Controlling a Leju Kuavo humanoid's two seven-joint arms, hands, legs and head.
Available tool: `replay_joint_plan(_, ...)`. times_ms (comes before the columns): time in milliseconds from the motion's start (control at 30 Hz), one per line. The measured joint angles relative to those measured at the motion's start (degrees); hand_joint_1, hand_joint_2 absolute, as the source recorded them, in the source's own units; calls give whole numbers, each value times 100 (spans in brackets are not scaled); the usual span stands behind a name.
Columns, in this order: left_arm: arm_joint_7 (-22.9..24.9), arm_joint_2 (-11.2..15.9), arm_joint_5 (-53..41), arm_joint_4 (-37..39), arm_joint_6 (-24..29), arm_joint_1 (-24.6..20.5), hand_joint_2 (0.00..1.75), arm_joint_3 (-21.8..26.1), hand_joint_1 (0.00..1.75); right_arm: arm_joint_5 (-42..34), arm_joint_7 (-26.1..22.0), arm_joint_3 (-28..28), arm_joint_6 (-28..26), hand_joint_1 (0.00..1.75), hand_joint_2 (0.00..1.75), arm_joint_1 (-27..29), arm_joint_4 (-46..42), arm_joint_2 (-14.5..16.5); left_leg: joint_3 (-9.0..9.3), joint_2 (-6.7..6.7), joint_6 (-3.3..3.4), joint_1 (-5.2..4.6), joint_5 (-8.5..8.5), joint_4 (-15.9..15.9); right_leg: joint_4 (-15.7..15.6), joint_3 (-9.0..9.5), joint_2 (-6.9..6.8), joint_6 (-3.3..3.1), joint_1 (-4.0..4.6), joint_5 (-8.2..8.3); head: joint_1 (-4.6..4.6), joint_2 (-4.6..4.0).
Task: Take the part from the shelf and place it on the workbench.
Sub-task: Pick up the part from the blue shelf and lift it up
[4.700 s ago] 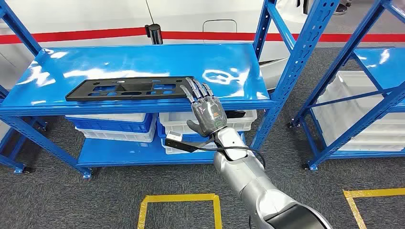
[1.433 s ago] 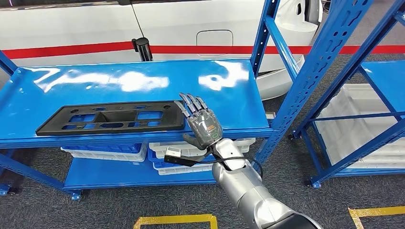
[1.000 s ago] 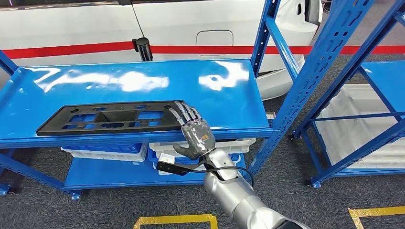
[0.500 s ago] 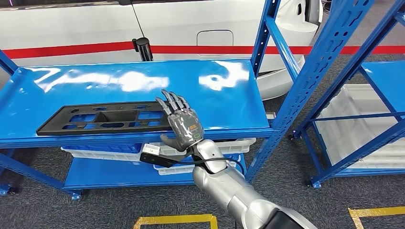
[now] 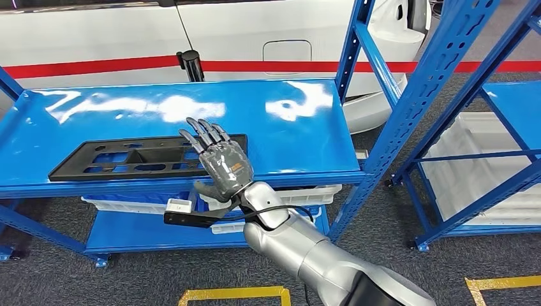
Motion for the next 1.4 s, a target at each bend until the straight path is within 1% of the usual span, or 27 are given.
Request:
replay_joint_plan(233, -9, -1, 92, 0, 4, -10, 0, -50, 0, -255, -206, 409, 39, 0, 175, 190, 27, 0, 0, 0, 0, 0, 0, 0, 0, 0, 0, 0, 0, 0, 1, 0)
replay_joint_plan(500, -249, -4, 341, 0, 33, -8, 0, -39, 0, -622, -305, 599, 17, 0, 175, 280, 38, 0, 0, 0, 0, 0, 0, 0, 0, 0, 0, 0, 0, 0, 1, 0)
replay_joint_plan(600, -378, -13, 511, 0, -4, -3, 0, 23, 0, -575, -222, 620, 2, 0, 175, 250, 60, -1, 0, 0, 0, 0, 0, 0, 0, 0, 0, 0, 0, 0, 1, 0)
replay_joint_plan(700, -422, -16, 579, 0, -8, -1, 0, 56, 0, -367, -180, 559, -2, 0, 175, 200, 102, -3, 0, 0, 0, 0, 0, 0, 0, 0, 0, 0, 0, 0, 0, 0)
replay_joint_plan(800, -426, -19, 585, 0, -5, 0, 0, 57, 0, -20, -154, 344, -2, 0, 175, 147, 177, -4, 0, 0, 0, 0, 0, 0, 0, 0, 0, 0, 0, 0, 1, 0)
replay_joint_plan(1000, -426, -39, 576, 0, -2, 0, 0, 57, 0, 688, -220, -303, -2, 0, 175, 123, 371, -5, 0, 0, 0, 0, 0, 0, 0, 0, 0, 0, 0, 0, 1, 0)
replay_joint_plan(1233, -429, -51, 520, 0, -36, 0, 0, 41, 0, 1642, -486, -1413, -2, 0, 175, 208, 513, -13, 0, 0, 0, 0, 0, 1, 0, -1, 0, 0, 0, 0, 1, 0)
replay_joint_plan(1400, -467, -51, 530, 0, -124, -2, 0, 39, 0, 2031, -577, -1973, -2, 0, 175, 282, 580, -16, 1, 0, 0, 0, 0, 1, 0, -1, 0, 0, 0, 0, 1, 0)
